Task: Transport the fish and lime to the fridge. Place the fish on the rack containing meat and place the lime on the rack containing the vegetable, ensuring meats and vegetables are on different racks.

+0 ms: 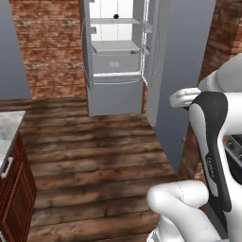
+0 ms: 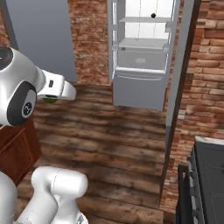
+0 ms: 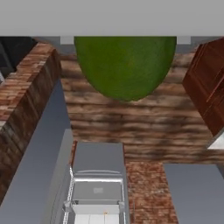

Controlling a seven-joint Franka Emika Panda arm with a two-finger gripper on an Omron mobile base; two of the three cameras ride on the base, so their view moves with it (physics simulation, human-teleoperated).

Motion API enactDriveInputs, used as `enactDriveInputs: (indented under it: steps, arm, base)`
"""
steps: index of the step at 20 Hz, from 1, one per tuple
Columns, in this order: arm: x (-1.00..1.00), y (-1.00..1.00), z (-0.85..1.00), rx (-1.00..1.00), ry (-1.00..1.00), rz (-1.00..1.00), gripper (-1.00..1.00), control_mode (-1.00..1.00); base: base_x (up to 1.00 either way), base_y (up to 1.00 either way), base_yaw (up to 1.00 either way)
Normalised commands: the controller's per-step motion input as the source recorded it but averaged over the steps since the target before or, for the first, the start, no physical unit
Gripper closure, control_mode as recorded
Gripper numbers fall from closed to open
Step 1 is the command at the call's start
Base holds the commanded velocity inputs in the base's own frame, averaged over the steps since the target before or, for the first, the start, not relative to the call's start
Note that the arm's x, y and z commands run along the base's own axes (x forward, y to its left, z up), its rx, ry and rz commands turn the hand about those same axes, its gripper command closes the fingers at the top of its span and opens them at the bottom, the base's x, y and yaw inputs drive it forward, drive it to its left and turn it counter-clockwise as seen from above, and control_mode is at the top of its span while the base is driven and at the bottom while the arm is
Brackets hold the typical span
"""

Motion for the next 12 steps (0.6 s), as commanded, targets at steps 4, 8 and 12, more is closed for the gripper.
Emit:
enactDriveInputs:
  steps: [4,8,12]
  arm:
    - [0.0,0.0,0.0,0.0,0.0,0.0,1.0,1.0]
    - [0.0,0.0,0.0,0.0,0.0,0.0,1.0,1.0]
    - [0.0,0.0,0.0,0.0,0.0,0.0,1.0,1.0]
  base:
    - [1.0,0.03,-0.02]
    - [1.0,0.0,0.0]
    - [1.0,0.0,-0.01]
